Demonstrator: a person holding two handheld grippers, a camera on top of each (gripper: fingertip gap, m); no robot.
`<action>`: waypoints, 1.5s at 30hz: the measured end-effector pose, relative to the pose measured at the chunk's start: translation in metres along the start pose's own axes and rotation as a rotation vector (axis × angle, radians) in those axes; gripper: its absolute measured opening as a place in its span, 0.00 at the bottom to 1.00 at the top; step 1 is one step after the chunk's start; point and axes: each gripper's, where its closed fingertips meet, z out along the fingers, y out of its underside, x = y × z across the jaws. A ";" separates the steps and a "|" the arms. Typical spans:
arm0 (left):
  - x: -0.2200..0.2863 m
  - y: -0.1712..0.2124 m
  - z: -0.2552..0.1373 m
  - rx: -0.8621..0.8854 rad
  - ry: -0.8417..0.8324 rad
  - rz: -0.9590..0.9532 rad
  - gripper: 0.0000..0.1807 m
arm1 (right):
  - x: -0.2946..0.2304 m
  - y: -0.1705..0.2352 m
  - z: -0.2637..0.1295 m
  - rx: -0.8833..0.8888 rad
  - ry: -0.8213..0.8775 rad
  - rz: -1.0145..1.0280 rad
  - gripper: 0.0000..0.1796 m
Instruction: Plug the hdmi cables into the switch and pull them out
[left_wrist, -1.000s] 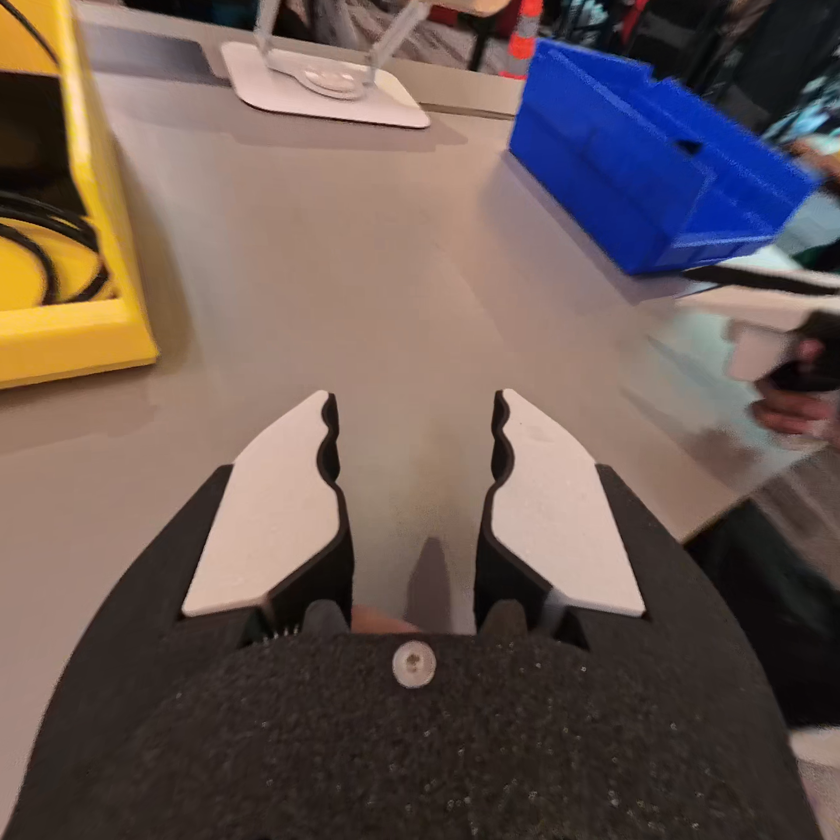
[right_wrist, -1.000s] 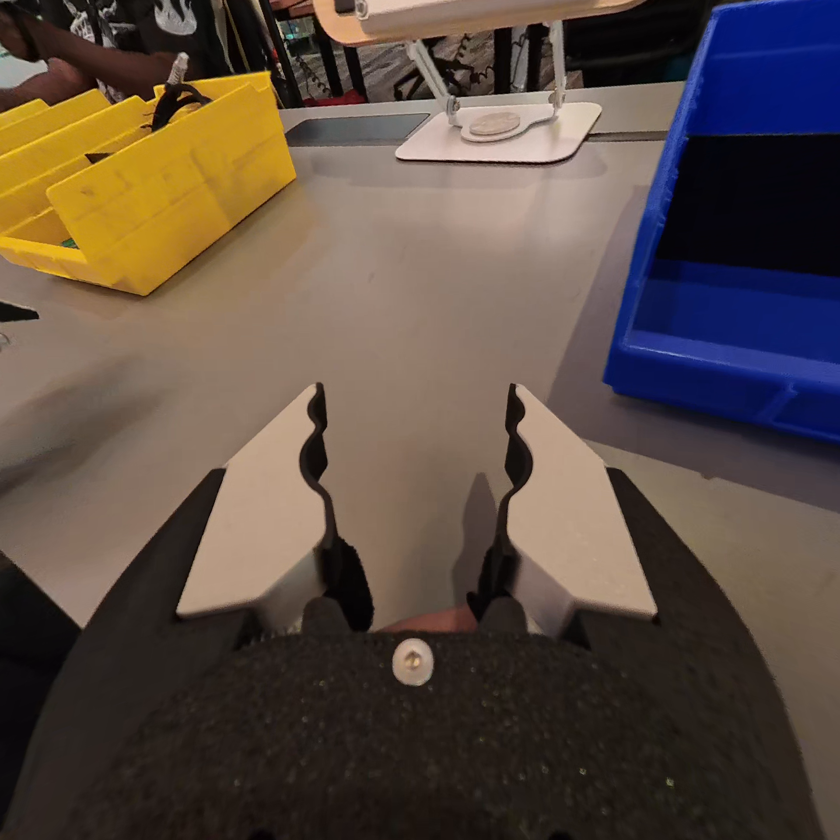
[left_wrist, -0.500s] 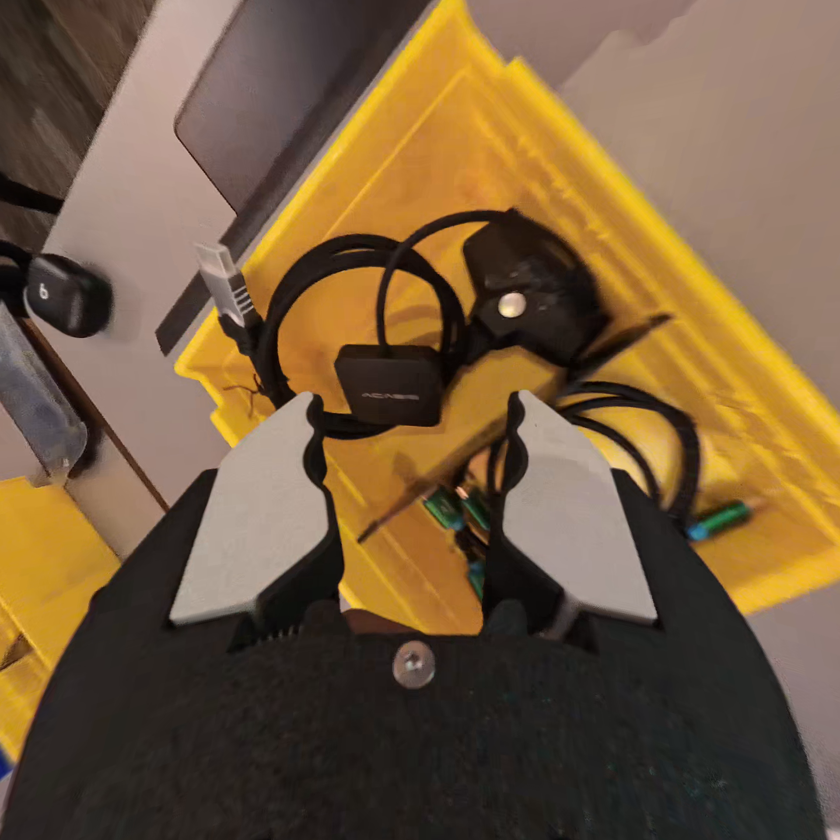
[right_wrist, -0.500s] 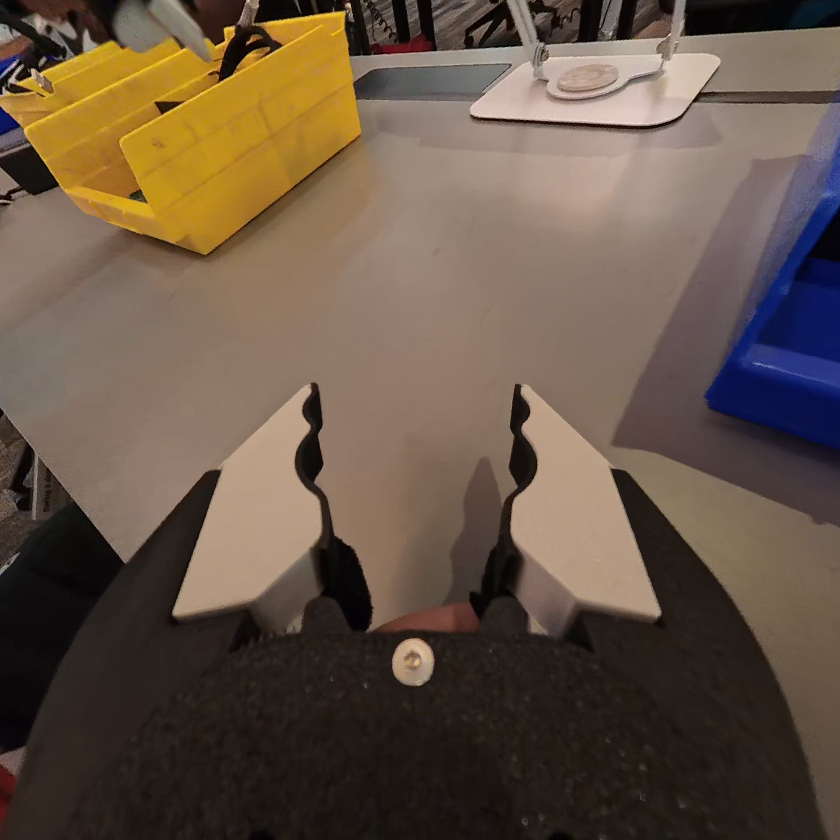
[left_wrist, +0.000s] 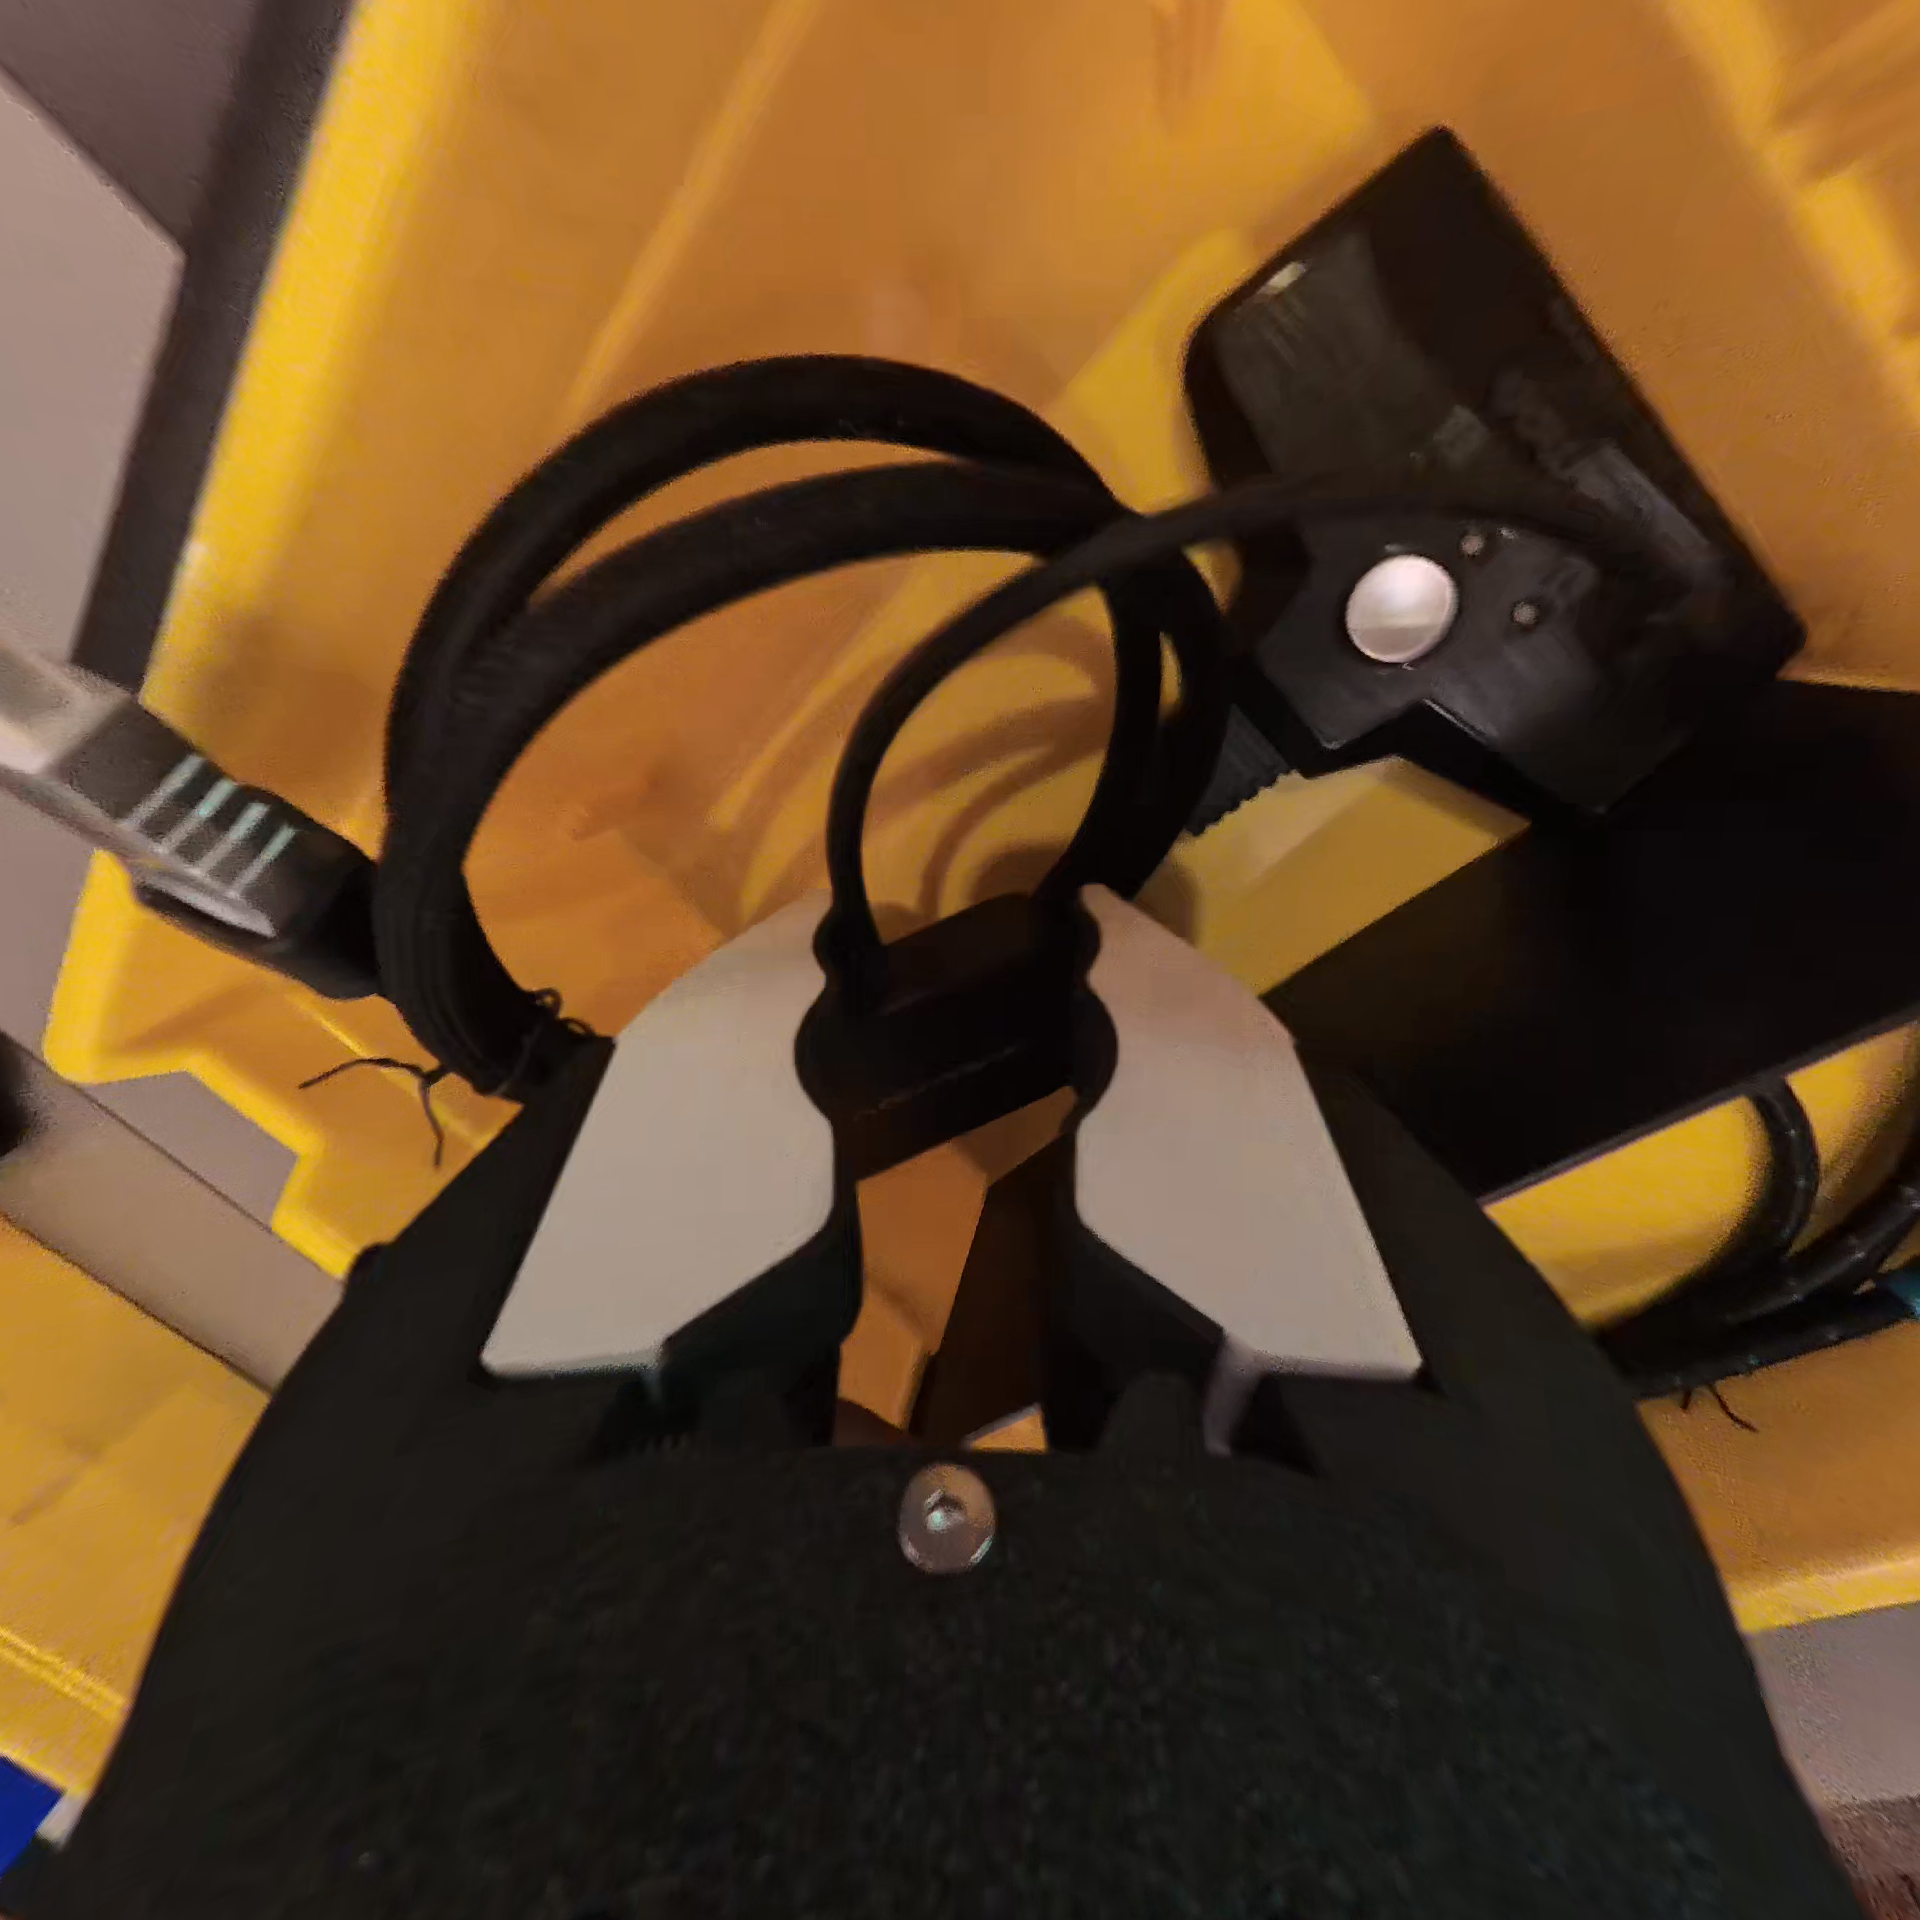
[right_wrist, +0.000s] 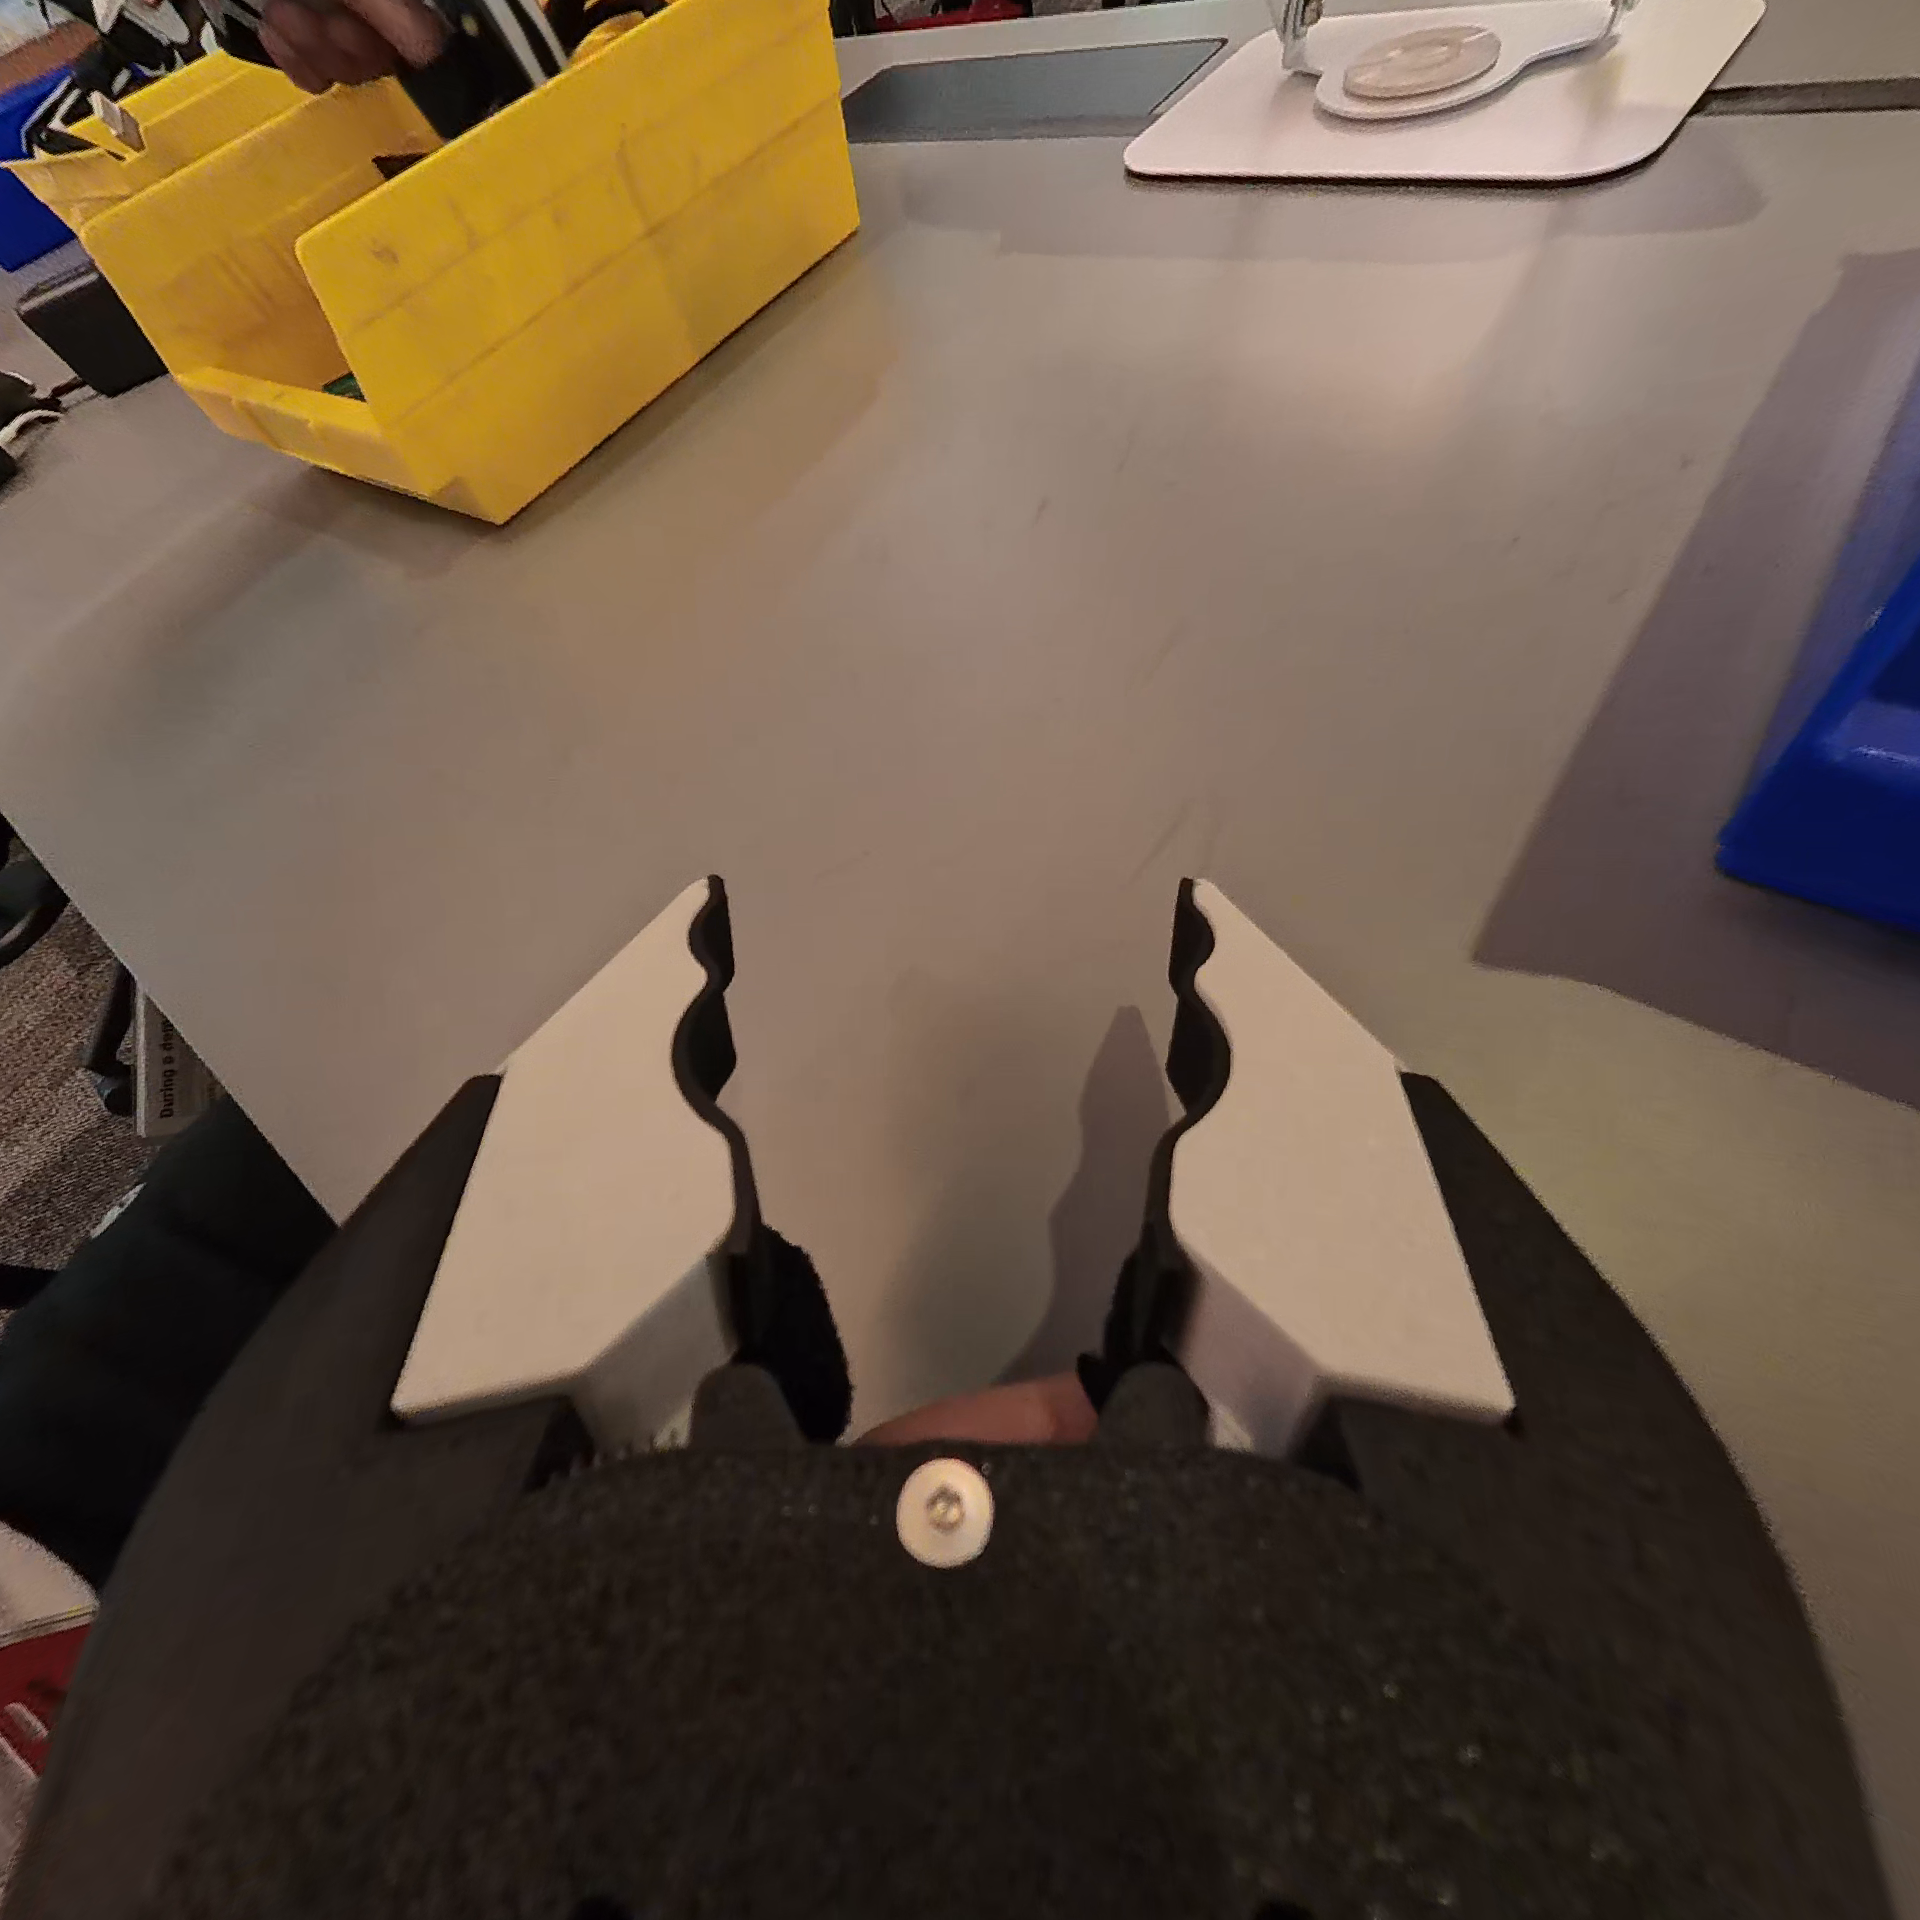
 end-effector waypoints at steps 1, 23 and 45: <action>-0.001 -0.001 -0.002 0.016 -0.004 -0.013 0.21 | -0.001 0.000 0.000 -0.001 -0.002 0.000 0.47; 0.121 -0.078 -0.205 0.634 0.616 -0.069 0.02 | -0.031 -0.031 0.012 0.078 -0.147 -0.104 0.45; 0.416 -0.099 -0.223 0.333 0.976 0.767 0.02 | -0.109 -0.124 0.016 0.319 -0.748 0.126 0.38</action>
